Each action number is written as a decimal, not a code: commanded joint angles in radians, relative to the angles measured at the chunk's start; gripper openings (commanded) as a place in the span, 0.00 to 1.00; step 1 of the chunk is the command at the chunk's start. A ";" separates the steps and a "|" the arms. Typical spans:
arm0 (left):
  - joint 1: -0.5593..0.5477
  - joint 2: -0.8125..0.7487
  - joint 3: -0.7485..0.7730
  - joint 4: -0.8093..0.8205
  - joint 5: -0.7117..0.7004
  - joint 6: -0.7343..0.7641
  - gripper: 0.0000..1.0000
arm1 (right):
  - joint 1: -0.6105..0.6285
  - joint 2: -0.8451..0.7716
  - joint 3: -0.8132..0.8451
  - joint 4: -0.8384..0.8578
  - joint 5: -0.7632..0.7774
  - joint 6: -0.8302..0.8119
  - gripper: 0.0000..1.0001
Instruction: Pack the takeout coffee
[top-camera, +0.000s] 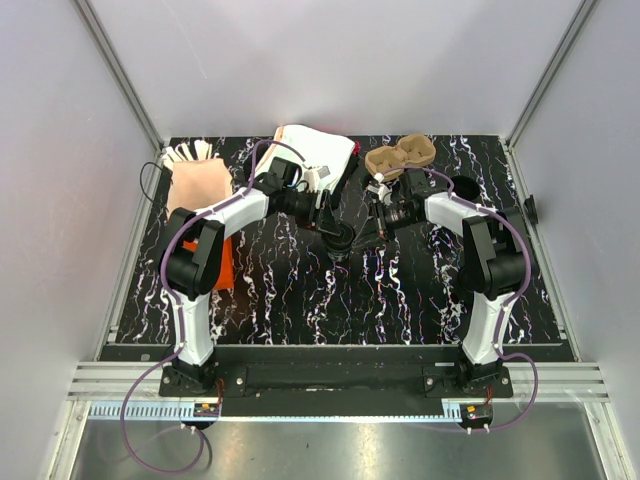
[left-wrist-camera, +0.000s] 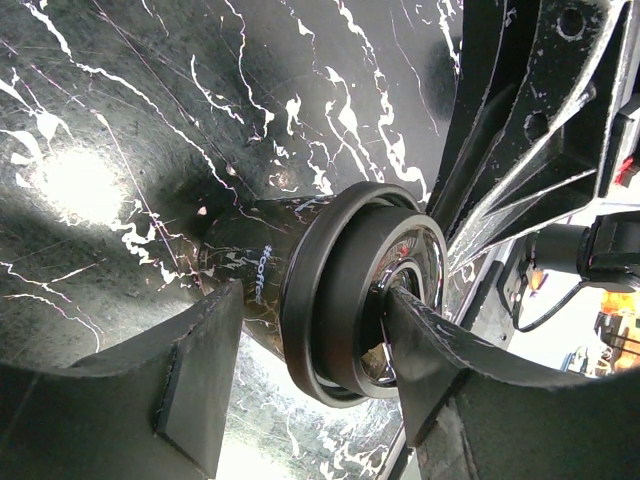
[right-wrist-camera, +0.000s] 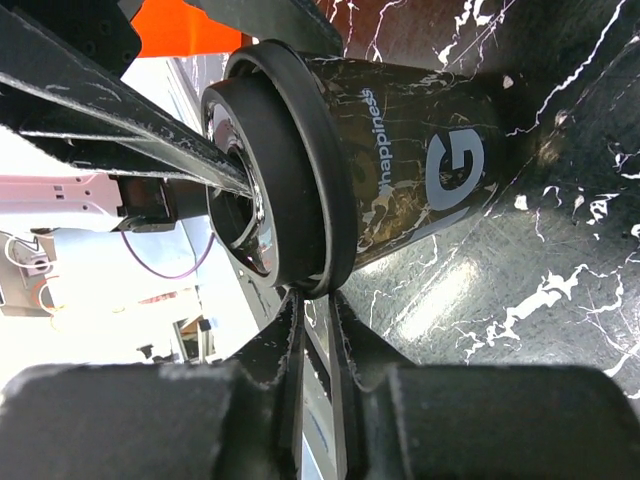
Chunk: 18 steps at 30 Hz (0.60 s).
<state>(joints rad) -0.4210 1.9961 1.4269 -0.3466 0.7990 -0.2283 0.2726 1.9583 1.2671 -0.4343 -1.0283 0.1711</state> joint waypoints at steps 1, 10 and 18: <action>-0.012 0.023 -0.008 -0.048 -0.130 0.069 0.60 | 0.030 0.071 0.000 -0.012 0.309 -0.102 0.20; -0.012 0.021 -0.008 -0.040 -0.130 0.049 0.60 | -0.006 -0.055 0.046 -0.004 0.159 -0.075 0.55; -0.012 0.004 -0.031 -0.012 -0.129 0.014 0.60 | -0.010 -0.062 0.017 0.107 0.039 0.033 0.66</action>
<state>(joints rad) -0.4210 1.9957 1.4307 -0.3424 0.7860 -0.2386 0.2672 1.9423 1.2831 -0.4461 -0.9398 0.1394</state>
